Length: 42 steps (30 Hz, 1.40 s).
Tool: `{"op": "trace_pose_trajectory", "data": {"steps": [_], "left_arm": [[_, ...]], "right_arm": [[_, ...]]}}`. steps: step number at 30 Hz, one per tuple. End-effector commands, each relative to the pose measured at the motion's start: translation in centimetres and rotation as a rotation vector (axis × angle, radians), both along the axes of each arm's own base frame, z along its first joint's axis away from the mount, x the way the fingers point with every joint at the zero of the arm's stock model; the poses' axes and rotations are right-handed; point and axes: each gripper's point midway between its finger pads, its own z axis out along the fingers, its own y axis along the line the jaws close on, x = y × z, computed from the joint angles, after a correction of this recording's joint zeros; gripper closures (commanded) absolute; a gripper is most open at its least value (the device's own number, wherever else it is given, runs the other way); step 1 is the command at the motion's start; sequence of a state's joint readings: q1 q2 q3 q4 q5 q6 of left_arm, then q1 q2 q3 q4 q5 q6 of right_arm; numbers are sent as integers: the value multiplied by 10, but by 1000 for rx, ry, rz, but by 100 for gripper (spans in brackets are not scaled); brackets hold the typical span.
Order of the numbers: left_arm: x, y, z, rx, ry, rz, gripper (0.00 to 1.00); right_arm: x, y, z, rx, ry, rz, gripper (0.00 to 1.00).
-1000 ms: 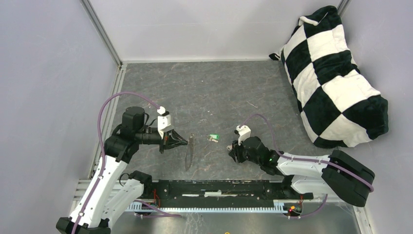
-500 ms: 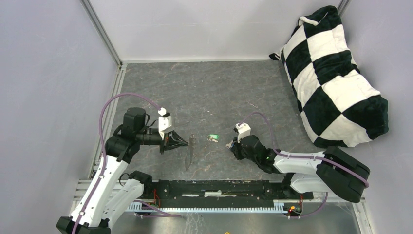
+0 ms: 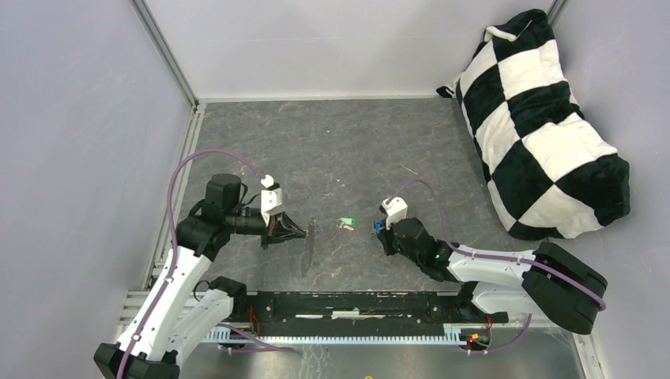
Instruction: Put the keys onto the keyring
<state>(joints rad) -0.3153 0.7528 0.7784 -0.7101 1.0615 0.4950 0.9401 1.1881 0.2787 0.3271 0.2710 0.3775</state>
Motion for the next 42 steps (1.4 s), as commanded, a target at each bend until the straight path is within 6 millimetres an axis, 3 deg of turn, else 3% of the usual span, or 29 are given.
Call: {"op": "trace_pose_trajectory", "data": {"steps": [1, 6, 9, 22, 26, 32, 38, 42], "left_arm": [[-2, -3, 7, -31, -53, -47, 98], [-2, -3, 7, -30, -53, -46, 98], [-2, -3, 7, -30, -52, -48, 98], [33, -7, 27, -102, -125, 109, 98], [37, -8, 33, -118, -147, 125, 98], [40, -7, 28, -112, -136, 151, 98], [43, -6, 29, -114, -149, 161, 98], [46, -5, 27, -107, -155, 177, 98]], "right_arm": [[8, 7, 18, 24, -59, 27, 100], [4, 18, 23, 16, -64, 112, 100], [1, 27, 38, 15, -92, 194, 100], [-37, 81, 133, 229, -130, 539, 99], [-38, 96, 156, 251, -129, 564, 100], [-34, 120, 195, 278, -156, 575, 100], [-32, 143, 222, 270, -166, 586, 100], [-38, 153, 228, 242, -136, 610, 99]]}}
